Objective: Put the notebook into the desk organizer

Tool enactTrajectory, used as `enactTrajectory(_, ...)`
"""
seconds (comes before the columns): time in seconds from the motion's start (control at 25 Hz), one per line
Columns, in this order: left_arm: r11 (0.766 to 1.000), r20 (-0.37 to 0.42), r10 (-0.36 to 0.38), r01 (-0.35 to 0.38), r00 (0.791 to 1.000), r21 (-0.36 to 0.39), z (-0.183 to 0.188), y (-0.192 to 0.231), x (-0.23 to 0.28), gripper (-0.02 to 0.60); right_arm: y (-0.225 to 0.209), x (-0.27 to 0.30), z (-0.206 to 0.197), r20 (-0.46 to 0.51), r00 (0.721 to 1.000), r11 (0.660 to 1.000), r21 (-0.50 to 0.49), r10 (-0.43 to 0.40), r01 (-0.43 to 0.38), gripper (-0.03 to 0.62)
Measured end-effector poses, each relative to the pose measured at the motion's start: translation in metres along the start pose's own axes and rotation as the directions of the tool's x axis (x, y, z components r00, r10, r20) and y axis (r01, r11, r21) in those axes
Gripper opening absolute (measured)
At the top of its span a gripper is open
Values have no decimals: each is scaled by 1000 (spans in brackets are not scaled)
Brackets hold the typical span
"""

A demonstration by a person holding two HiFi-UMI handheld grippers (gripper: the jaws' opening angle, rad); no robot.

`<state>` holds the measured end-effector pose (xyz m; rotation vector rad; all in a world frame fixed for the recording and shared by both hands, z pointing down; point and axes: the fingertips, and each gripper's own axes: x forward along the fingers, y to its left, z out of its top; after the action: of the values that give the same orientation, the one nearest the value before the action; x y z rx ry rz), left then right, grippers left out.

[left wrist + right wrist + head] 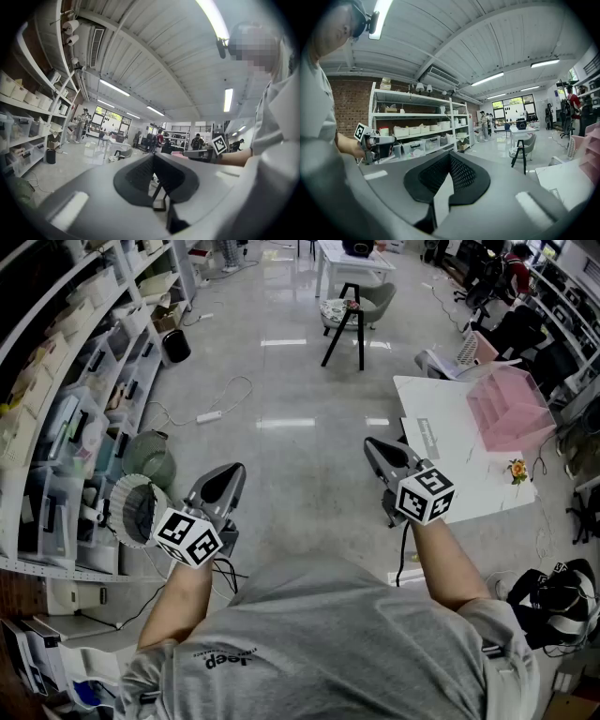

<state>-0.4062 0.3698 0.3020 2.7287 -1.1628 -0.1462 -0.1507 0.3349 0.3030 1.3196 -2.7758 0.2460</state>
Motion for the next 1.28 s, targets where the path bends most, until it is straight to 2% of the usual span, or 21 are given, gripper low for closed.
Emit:
enactTrajectory(0.44,1000,3,-3,3,1000,6,-2,0,6,57,-6,1,0,12,1000,999,-34,-4,5,2)
enactTrajectory(0.6,1000,2,-2,2,1000,3,-2,-3,9,57,-4,-2,4,40,998,999,-18,41,-40,6)
enactTrajectory(0.68,1000,1,-3,3,1000,3,-2,-5,14,57,0,-1,5,40,996,996,-12,84,-83,188)
enactTrajectory(0.72,1000,-1,-4,4,1000,3,-2,-7,16,57,1,-1,6,36,995,995,-16,98,-98,249)
enactTrajectory(0.8,1000,-2,-5,5,1000,6,-3,-11,23,57,-1,-2,4,20,994,993,-36,110,-109,331)
enactTrajectory(0.96,1000,4,-1,1,1000,9,-5,-26,42,57,-16,-12,6,11,992,991,-57,125,-124,362)
enactTrajectory(1.28,999,32,40,-41,999,20,0,-56,81,57,-61,-36,22,27,986,984,-78,162,-160,365)
